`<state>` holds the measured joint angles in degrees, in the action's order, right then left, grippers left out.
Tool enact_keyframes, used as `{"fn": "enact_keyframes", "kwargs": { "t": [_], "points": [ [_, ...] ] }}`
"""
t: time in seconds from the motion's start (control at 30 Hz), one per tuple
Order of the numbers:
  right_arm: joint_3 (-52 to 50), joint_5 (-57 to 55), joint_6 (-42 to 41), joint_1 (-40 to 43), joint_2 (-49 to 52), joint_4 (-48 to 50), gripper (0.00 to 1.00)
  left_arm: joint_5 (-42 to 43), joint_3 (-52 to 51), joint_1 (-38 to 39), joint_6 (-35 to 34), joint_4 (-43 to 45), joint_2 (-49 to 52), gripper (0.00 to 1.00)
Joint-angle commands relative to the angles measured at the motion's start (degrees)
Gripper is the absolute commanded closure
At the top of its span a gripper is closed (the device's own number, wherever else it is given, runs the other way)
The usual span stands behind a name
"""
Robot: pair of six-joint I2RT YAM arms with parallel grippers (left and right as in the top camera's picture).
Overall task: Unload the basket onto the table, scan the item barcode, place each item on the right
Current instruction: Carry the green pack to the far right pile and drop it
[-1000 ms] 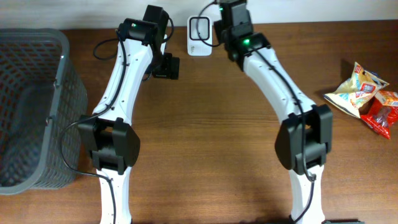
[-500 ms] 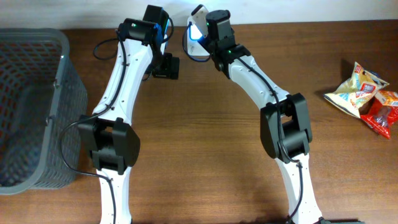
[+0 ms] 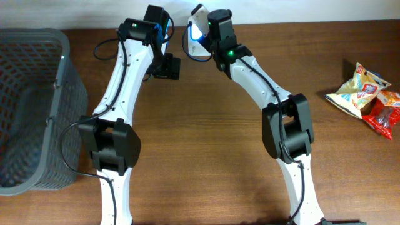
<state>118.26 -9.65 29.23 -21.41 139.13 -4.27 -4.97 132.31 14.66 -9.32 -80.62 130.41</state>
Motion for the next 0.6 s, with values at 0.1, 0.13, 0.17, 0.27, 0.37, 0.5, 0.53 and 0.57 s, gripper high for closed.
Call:
{"fn": "enact_keyframes", "kwargs": {
  "t": [0.1, 0.13, 0.17, 0.27, 0.37, 0.5, 0.53, 0.57],
  "points": [
    [1.7, -12.7, -22.8, 8.4, -8.5, -4.0, 0.96, -0.5, 0.3, 0.0, -0.5, 0.0, 0.2, 0.01],
    [1.7, -15.4, -26.1, 10.1, -10.2, -6.8, 0.96, -0.5, 0.3, 0.0, -0.5, 0.0, 0.2, 0.01],
    [1.7, -18.1, -32.0, 13.0, -12.5, -12.0, 0.96, -0.5, 0.3, 0.0, -0.5, 0.0, 0.2, 0.01],
    [1.7, -18.2, -40.9, 17.9, -15.2, -21.4, 0.96, -0.5, 0.3, 0.0, -0.5, 0.0, 0.2, 0.01],
    [1.7, -18.0, -50.2, 24.0, -16.2, -33.6, 0.96, -0.5, 0.3, 0.0, -0.5, 0.0, 0.2, 0.01],
    [0.8, -18.0, -58.0, 31.5, -15.8, -45.9, 0.96, -0.5, 0.3, 0.0, -0.5, 0.0, 0.2, 0.01],
    [0.3, -18.0, -59.6, 33.6, -15.8, -48.0, 0.96, -0.5, 0.3, 0.0, -0.5, 0.0, 0.2, 0.01],
    [0.0, -18.0, -60.0, 35.5, -15.8, -49.9, 0.96, -0.5, 0.3, 0.0, -0.5, 0.0, 0.2, 0.01]
  ]
}}
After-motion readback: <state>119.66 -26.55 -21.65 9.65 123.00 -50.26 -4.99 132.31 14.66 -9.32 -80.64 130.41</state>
